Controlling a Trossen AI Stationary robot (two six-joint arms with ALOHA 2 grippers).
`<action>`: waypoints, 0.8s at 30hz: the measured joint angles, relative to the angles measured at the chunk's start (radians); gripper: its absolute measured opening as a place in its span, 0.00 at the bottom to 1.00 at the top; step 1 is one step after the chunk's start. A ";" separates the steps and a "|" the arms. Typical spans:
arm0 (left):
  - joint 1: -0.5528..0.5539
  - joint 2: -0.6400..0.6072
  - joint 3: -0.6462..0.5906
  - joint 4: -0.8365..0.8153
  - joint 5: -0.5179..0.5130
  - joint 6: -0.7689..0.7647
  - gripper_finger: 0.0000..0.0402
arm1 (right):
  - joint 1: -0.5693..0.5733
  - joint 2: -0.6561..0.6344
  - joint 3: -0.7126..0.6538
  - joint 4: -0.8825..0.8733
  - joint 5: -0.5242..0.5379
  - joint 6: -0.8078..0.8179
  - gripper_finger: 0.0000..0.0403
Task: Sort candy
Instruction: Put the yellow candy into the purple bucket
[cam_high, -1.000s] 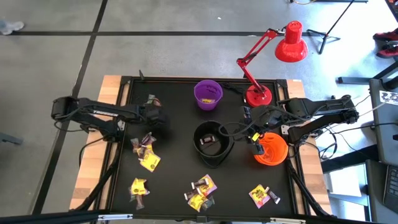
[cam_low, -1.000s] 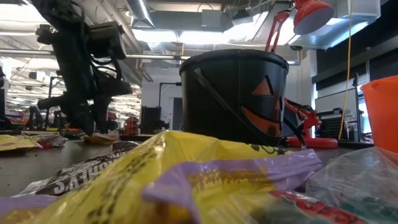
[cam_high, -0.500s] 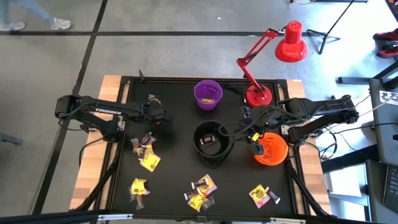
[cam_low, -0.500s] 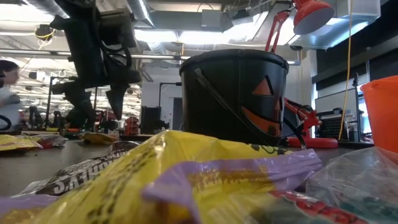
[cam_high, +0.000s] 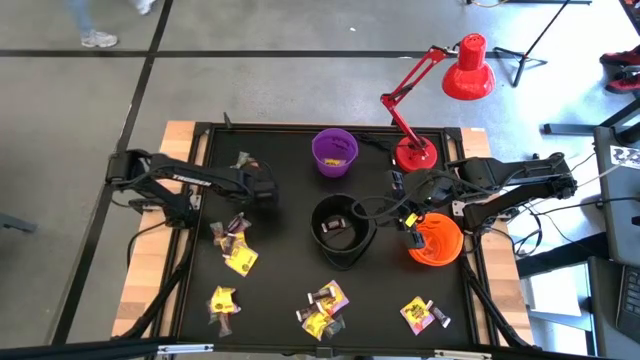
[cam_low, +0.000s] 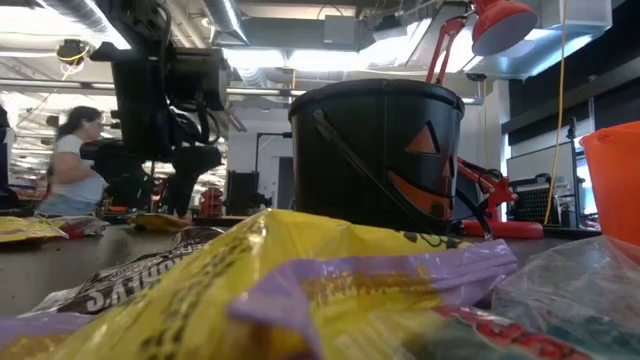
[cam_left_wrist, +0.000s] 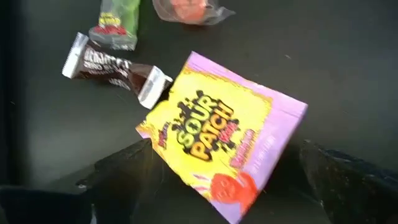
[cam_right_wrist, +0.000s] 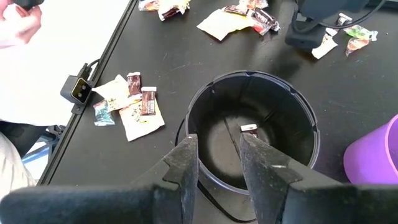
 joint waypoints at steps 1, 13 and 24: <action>0.000 0.009 0.000 0.004 -0.008 0.000 0.99 | 0.000 0.000 0.000 0.000 0.000 0.000 0.29; 0.000 0.081 0.001 0.019 -0.027 -0.001 0.99 | 0.000 0.000 0.000 0.000 0.000 0.000 0.29; -0.002 0.133 0.004 0.058 -0.045 -0.080 0.89 | 0.000 0.000 0.000 0.000 0.000 0.000 0.29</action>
